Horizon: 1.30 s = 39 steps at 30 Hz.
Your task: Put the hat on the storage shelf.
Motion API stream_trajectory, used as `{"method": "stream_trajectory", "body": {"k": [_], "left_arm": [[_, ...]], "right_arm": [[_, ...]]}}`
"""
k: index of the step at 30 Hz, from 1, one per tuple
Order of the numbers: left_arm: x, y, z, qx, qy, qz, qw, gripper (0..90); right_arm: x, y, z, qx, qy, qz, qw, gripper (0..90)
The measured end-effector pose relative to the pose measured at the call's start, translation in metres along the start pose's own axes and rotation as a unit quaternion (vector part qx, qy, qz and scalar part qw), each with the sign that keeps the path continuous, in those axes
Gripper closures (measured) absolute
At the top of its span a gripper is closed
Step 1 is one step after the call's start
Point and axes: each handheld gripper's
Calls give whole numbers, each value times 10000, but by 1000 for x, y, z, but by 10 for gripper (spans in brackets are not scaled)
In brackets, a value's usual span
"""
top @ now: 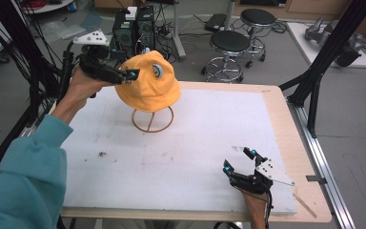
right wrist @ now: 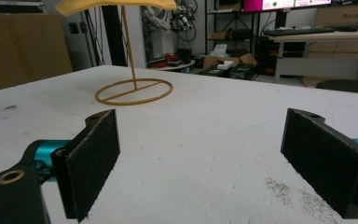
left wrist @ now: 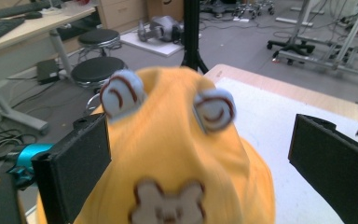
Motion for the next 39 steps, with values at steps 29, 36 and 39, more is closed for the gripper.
{"method": "stream_trajectory", "body": {"k": [29,36,39], "left_arm": [[213,114,78,-1032,875,476,9897,74],[233,121,77,-1404,883,289,9857,74],[241,123,75,-1477,875,310,9847,74]], "right_arm": [[0,-1,-1,110,-41,41,9999,104],[0,-1,-2,120,-45,65,9999,104],[0,-1,-2,124,-41,61,9999,104]]}}
Point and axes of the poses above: each handheld gripper's, and its own axes: z roughly backward along the jaws, x roughly out of its underside, y roughly to its right, and after that the axes turned 8 degrees about -z, right-handed
